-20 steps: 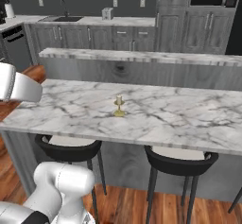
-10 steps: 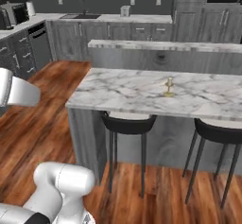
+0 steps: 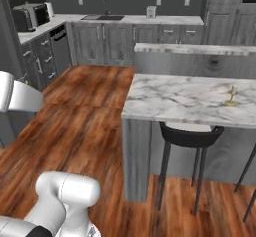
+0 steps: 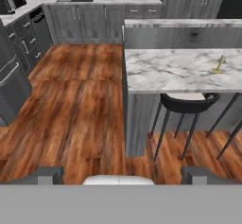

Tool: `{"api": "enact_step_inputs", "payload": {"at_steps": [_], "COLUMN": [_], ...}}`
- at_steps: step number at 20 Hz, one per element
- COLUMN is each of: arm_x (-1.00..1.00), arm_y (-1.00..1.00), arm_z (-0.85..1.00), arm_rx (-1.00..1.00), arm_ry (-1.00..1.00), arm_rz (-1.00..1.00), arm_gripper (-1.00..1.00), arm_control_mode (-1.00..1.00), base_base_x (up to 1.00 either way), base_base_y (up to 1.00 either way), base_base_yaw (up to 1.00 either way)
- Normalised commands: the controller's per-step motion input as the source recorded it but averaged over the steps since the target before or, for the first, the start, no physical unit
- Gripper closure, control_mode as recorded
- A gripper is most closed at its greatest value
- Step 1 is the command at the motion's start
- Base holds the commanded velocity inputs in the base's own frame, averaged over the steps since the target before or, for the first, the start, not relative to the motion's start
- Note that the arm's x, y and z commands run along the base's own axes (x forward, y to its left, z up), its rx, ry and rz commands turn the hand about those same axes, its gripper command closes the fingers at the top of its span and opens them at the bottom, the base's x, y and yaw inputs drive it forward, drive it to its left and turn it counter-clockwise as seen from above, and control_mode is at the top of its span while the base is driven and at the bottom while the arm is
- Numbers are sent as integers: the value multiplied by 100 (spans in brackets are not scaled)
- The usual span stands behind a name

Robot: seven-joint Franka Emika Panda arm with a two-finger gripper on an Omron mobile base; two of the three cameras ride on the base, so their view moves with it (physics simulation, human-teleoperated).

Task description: Get the candle and the beer from the cabinet and move them to the dining counter.

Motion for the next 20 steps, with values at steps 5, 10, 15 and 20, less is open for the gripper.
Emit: {"api": "enact_step_inputs", "payload": {"at_steps": [5,10,15,20], "arm_x": [0,0,0,0], "arm_y": [0,0,0,0], "arm_z": [0,0,0,0], "arm_rx": [0,0,0,0], "arm_ry": [0,0,0,0], "arm_rz": [0,0,0,0], "arm_gripper": [-100,-100,-100,-100], "arm_control_mode": [100,100,100,100], "base_base_x": [23,42,99,100], "base_base_y": [100,100,100,67], "base_base_yaw": [0,0,0,-23]}}
